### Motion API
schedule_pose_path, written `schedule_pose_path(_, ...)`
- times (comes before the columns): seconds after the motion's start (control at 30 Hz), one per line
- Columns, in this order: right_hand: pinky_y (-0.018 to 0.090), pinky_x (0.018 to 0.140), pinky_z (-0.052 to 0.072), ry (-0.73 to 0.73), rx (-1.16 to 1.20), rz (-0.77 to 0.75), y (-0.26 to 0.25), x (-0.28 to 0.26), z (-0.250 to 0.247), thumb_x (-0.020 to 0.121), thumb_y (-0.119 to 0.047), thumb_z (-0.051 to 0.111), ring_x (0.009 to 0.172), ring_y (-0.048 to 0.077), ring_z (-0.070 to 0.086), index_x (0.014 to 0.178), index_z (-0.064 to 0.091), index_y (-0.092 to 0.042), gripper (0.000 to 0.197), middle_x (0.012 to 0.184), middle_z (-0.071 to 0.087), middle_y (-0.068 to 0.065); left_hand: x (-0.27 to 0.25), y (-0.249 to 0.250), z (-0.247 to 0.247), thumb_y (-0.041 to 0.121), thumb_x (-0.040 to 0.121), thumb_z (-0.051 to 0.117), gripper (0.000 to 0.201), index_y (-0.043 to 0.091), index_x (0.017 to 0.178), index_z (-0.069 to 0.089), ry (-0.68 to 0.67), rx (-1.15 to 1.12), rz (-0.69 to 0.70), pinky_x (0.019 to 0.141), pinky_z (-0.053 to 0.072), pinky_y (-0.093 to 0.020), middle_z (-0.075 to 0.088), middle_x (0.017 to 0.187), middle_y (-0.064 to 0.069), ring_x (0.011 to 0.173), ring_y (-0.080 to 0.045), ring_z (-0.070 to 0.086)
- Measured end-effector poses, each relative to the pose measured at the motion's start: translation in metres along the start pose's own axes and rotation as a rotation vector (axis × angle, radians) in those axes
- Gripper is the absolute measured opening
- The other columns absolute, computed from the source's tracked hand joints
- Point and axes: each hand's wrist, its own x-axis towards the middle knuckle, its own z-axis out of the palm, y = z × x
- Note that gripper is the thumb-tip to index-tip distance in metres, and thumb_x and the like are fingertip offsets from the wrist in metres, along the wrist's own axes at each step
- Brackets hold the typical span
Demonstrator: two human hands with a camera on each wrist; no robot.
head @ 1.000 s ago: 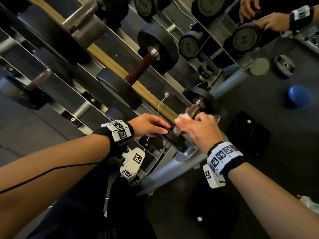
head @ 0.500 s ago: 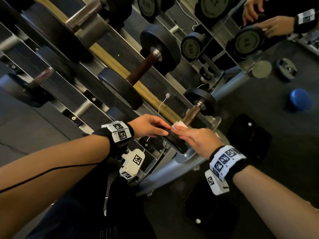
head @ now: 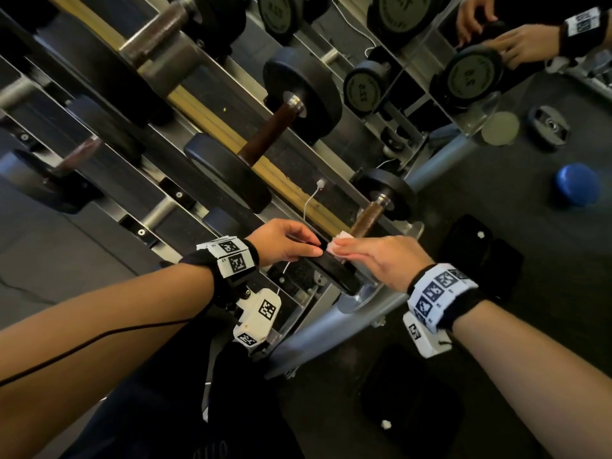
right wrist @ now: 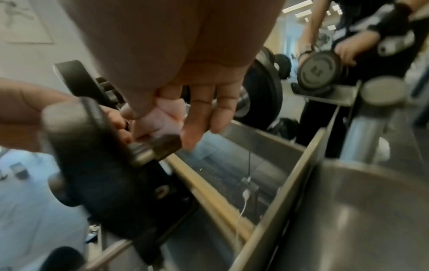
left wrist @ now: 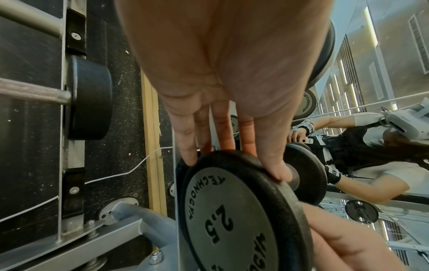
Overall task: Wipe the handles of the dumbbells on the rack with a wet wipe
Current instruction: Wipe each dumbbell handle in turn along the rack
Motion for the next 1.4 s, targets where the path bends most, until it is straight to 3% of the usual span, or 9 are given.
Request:
schedule_pose_path(0.07, 0.014, 0.077, 0.049, 0.034, -0.053, 0.053, 0.013, 0.011, -0.009, 0.100, -0.020, 0.052, 0.092, -0.009, 0.059, 0.140, 0.041, -0.051, 0.052, 0.135, 0.056, -0.021, -0.002, 0.003, -0.001, 0.024, 0.078, 0.080, 0.012, 0.025, 0.088, 0.073, -0.002, 0.018, -0.009, 0.091, 0.058, -0.037, 0.074, 0.103, -0.007, 0.100, -0.024, 0.070)
schedule_pose_path(0.2, 0.030, 0.103, 0.045, 0.161, 0.090, 0.259, 0.026, 0.021, -0.014, 0.102, -0.020, 0.049, 0.119, 0.004, 0.057, 0.135, 0.051, -0.042, 0.041, 0.140, 0.052, -0.022, -0.005, 0.008, -0.001, 0.023, 0.080, 0.079, 0.011, 0.025, 0.088, 0.072, -0.013, 0.023, -0.014, 0.094, 0.056, -0.040, 0.072, 0.108, -0.010, 0.105, -0.026, 0.068)
schedule_pose_path(0.33, 0.036, 0.096, 0.050, 0.007, 0.184, 0.060, -0.014, 0.005, 0.004, 0.102, -0.025, 0.045, 0.107, 0.012, 0.063, 0.132, 0.053, -0.033, 0.032, 0.118, 0.064, -0.004, -0.006, 0.008, 0.000, 0.020, 0.081, 0.078, 0.011, 0.023, 0.090, 0.071, -0.010, 0.032, -0.008, 0.092, 0.056, -0.037, 0.073, 0.104, -0.009, 0.095, -0.019, 0.068)
schedule_pose_path(0.57, 0.032, 0.113, 0.037, -0.041, 0.017, 0.158, 0.003, 0.029, -0.014, 0.097, -0.009, 0.054, 0.133, 0.007, 0.045, 0.139, 0.051, -0.028, 0.046, 0.148, 0.045, -0.011, -0.010, 0.008, -0.003, 0.024, 0.083, 0.077, 0.016, 0.024, 0.098, 0.074, -0.018, 0.070, 0.005, 0.097, 0.053, -0.037, 0.074, 0.103, -0.001, 0.101, -0.019, 0.069)
schedule_pose_path(0.7, 0.035, 0.095, 0.052, 0.000, 0.110, 0.125, -0.005, 0.015, 0.003, 0.101, -0.033, 0.047, 0.113, 0.008, 0.058, 0.135, 0.050, -0.033, 0.035, 0.143, 0.042, -0.017, -0.011, 0.007, -0.003, 0.024, 0.083, 0.077, 0.018, 0.025, 0.101, 0.074, -0.017, 0.066, 0.001, 0.100, 0.051, -0.039, 0.074, 0.103, 0.003, 0.102, -0.016, 0.068)
schedule_pose_path(0.9, 0.036, 0.087, 0.055, 0.017, -0.014, 0.086, 0.020, 0.025, -0.008, 0.091, -0.010, 0.057, 0.107, 0.009, 0.060, 0.130, 0.049, -0.045, 0.053, 0.138, 0.044, -0.022, -0.011, 0.009, -0.004, 0.027, 0.082, 0.078, 0.013, 0.033, 0.093, 0.074, -0.011, 0.094, -0.001, 0.093, 0.053, -0.032, 0.072, 0.100, 0.010, 0.094, -0.005, 0.065)
schedule_pose_path(1.0, 0.036, 0.089, 0.054, 0.132, 0.025, 0.222, 0.026, 0.027, -0.014, 0.092, -0.008, 0.056, 0.108, 0.013, 0.061, 0.130, 0.052, -0.040, 0.049, 0.140, 0.043, -0.020, -0.010, 0.008, -0.005, 0.026, 0.083, 0.077, 0.015, 0.029, 0.098, 0.074, -0.016, 0.095, -0.012, 0.097, 0.053, -0.036, 0.071, 0.105, 0.006, 0.100, -0.010, 0.066)
schedule_pose_path(1.27, 0.031, 0.100, 0.049, 0.001, 0.123, -0.026, -0.006, 0.014, 0.009, 0.094, -0.013, 0.053, 0.121, 0.008, 0.054, 0.137, 0.047, -0.036, 0.049, 0.144, 0.046, -0.015, -0.008, 0.011, -0.006, 0.026, 0.080, 0.079, 0.015, 0.032, 0.093, 0.075, -0.019, 0.100, -0.024, 0.099, 0.053, -0.042, 0.073, 0.103, 0.005, 0.101, -0.017, 0.068)
schedule_pose_path(1.4, 0.037, 0.100, 0.049, 0.097, 0.038, 0.193, 0.027, 0.031, -0.012, 0.091, -0.005, 0.055, 0.123, 0.012, 0.054, 0.133, 0.050, -0.037, 0.054, 0.145, 0.044, -0.016, -0.009, 0.013, -0.007, 0.028, 0.081, 0.079, 0.013, 0.036, 0.090, 0.074, -0.040, 0.111, -0.027, 0.099, 0.053, -0.036, 0.073, 0.104, 0.009, 0.100, -0.010, 0.067)
